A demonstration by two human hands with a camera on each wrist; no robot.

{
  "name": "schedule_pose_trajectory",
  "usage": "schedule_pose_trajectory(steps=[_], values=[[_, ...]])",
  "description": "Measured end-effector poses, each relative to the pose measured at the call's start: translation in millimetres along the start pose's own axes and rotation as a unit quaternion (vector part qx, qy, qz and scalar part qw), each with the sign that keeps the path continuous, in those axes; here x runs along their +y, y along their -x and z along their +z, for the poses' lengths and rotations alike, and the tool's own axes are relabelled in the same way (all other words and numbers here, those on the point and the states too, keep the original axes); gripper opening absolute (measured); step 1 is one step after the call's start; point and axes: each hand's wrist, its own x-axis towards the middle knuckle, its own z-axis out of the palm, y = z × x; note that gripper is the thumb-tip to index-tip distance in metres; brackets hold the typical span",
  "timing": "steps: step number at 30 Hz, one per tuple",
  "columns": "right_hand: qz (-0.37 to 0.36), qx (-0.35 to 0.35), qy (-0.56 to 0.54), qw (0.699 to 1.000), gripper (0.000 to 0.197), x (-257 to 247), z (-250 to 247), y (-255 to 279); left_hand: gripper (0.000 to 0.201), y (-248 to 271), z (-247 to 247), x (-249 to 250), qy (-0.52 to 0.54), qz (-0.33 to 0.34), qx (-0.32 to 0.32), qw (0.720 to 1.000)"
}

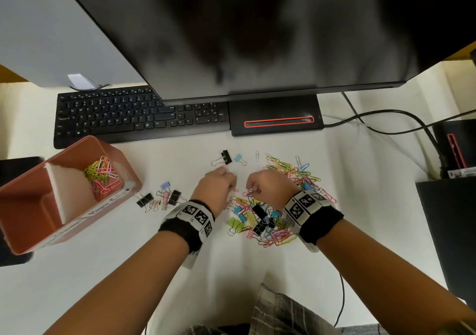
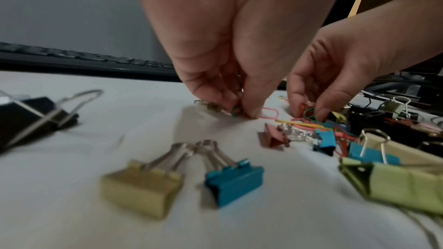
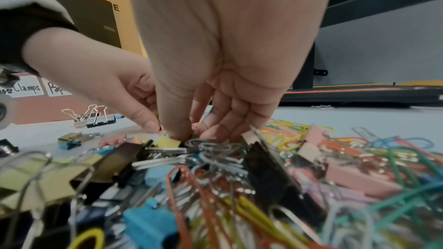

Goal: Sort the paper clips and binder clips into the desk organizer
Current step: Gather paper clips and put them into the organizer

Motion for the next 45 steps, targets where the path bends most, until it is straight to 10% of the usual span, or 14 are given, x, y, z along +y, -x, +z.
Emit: schedule_pose_trajectory(steps=[6,16,30,40,45], values=[[0.003,0.002,0.001,1.0,0.018,4,-1,1,0.012,6,-3,-10,-0.001,0.035,0.026,0.999],[0.008,0.119,-0.071,0.99,0.015,11,-17,7,0.015,-7,4,14,-0.073,0.095,-0.129,0.984],[0.058,-0.029,0.016,0.998,0.022,-14,2,-4,0.017,1,3,2,-0.093,0.04,-0.114,0.988],[0.031,-0.021,0.06,0.997,0.024,-23,3,-3,0.01,18,-6,-15,-0.02,-0.01,-0.058,0.998],[0.001,0.046,0.024,0.999,0.02,-49,-17,2,0.009,54,-49,-32,0.081,-0.039,0.082,0.993]])
